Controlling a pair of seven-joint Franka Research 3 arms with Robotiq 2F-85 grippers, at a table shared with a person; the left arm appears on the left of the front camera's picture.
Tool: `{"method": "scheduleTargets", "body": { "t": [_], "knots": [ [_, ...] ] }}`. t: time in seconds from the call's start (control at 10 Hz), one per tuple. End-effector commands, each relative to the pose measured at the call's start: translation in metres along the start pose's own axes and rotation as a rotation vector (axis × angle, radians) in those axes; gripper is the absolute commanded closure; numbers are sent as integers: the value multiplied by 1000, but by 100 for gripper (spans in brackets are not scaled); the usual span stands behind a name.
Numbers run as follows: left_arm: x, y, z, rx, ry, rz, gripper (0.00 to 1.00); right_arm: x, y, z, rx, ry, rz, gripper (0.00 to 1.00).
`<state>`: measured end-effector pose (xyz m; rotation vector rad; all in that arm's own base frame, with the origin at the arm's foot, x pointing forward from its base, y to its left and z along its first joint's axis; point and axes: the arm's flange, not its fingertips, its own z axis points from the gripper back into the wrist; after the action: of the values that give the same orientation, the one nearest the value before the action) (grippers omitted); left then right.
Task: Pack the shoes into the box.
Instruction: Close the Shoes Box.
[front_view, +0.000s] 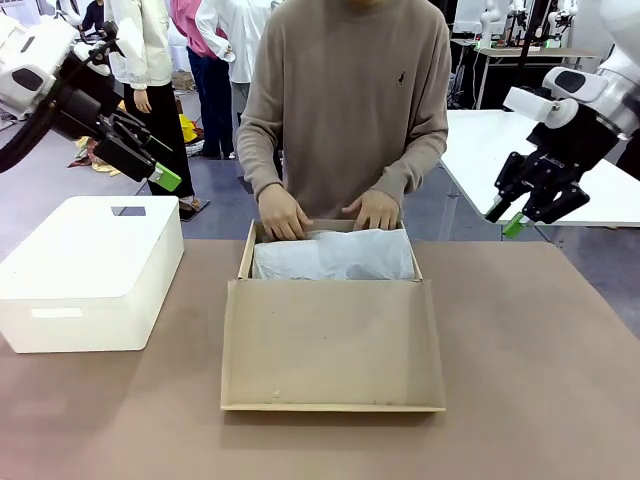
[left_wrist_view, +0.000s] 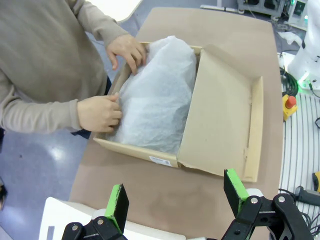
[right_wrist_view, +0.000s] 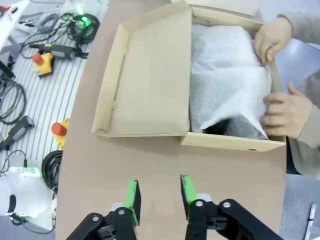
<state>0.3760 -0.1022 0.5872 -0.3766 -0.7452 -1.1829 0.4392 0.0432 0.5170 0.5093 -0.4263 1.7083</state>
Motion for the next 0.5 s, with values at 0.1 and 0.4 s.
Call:
{"method": "scheduleTargets", "body": {
  "t": [0.1,0.4],
  "knots": [
    [-1,1,1,-10,-16,-12,0,-9,-5,2,17,-36,85,100],
    [-1,1,1,-10,-16,-12,0,-19,-5,-11,5,-27,74,100]
  ]
}}
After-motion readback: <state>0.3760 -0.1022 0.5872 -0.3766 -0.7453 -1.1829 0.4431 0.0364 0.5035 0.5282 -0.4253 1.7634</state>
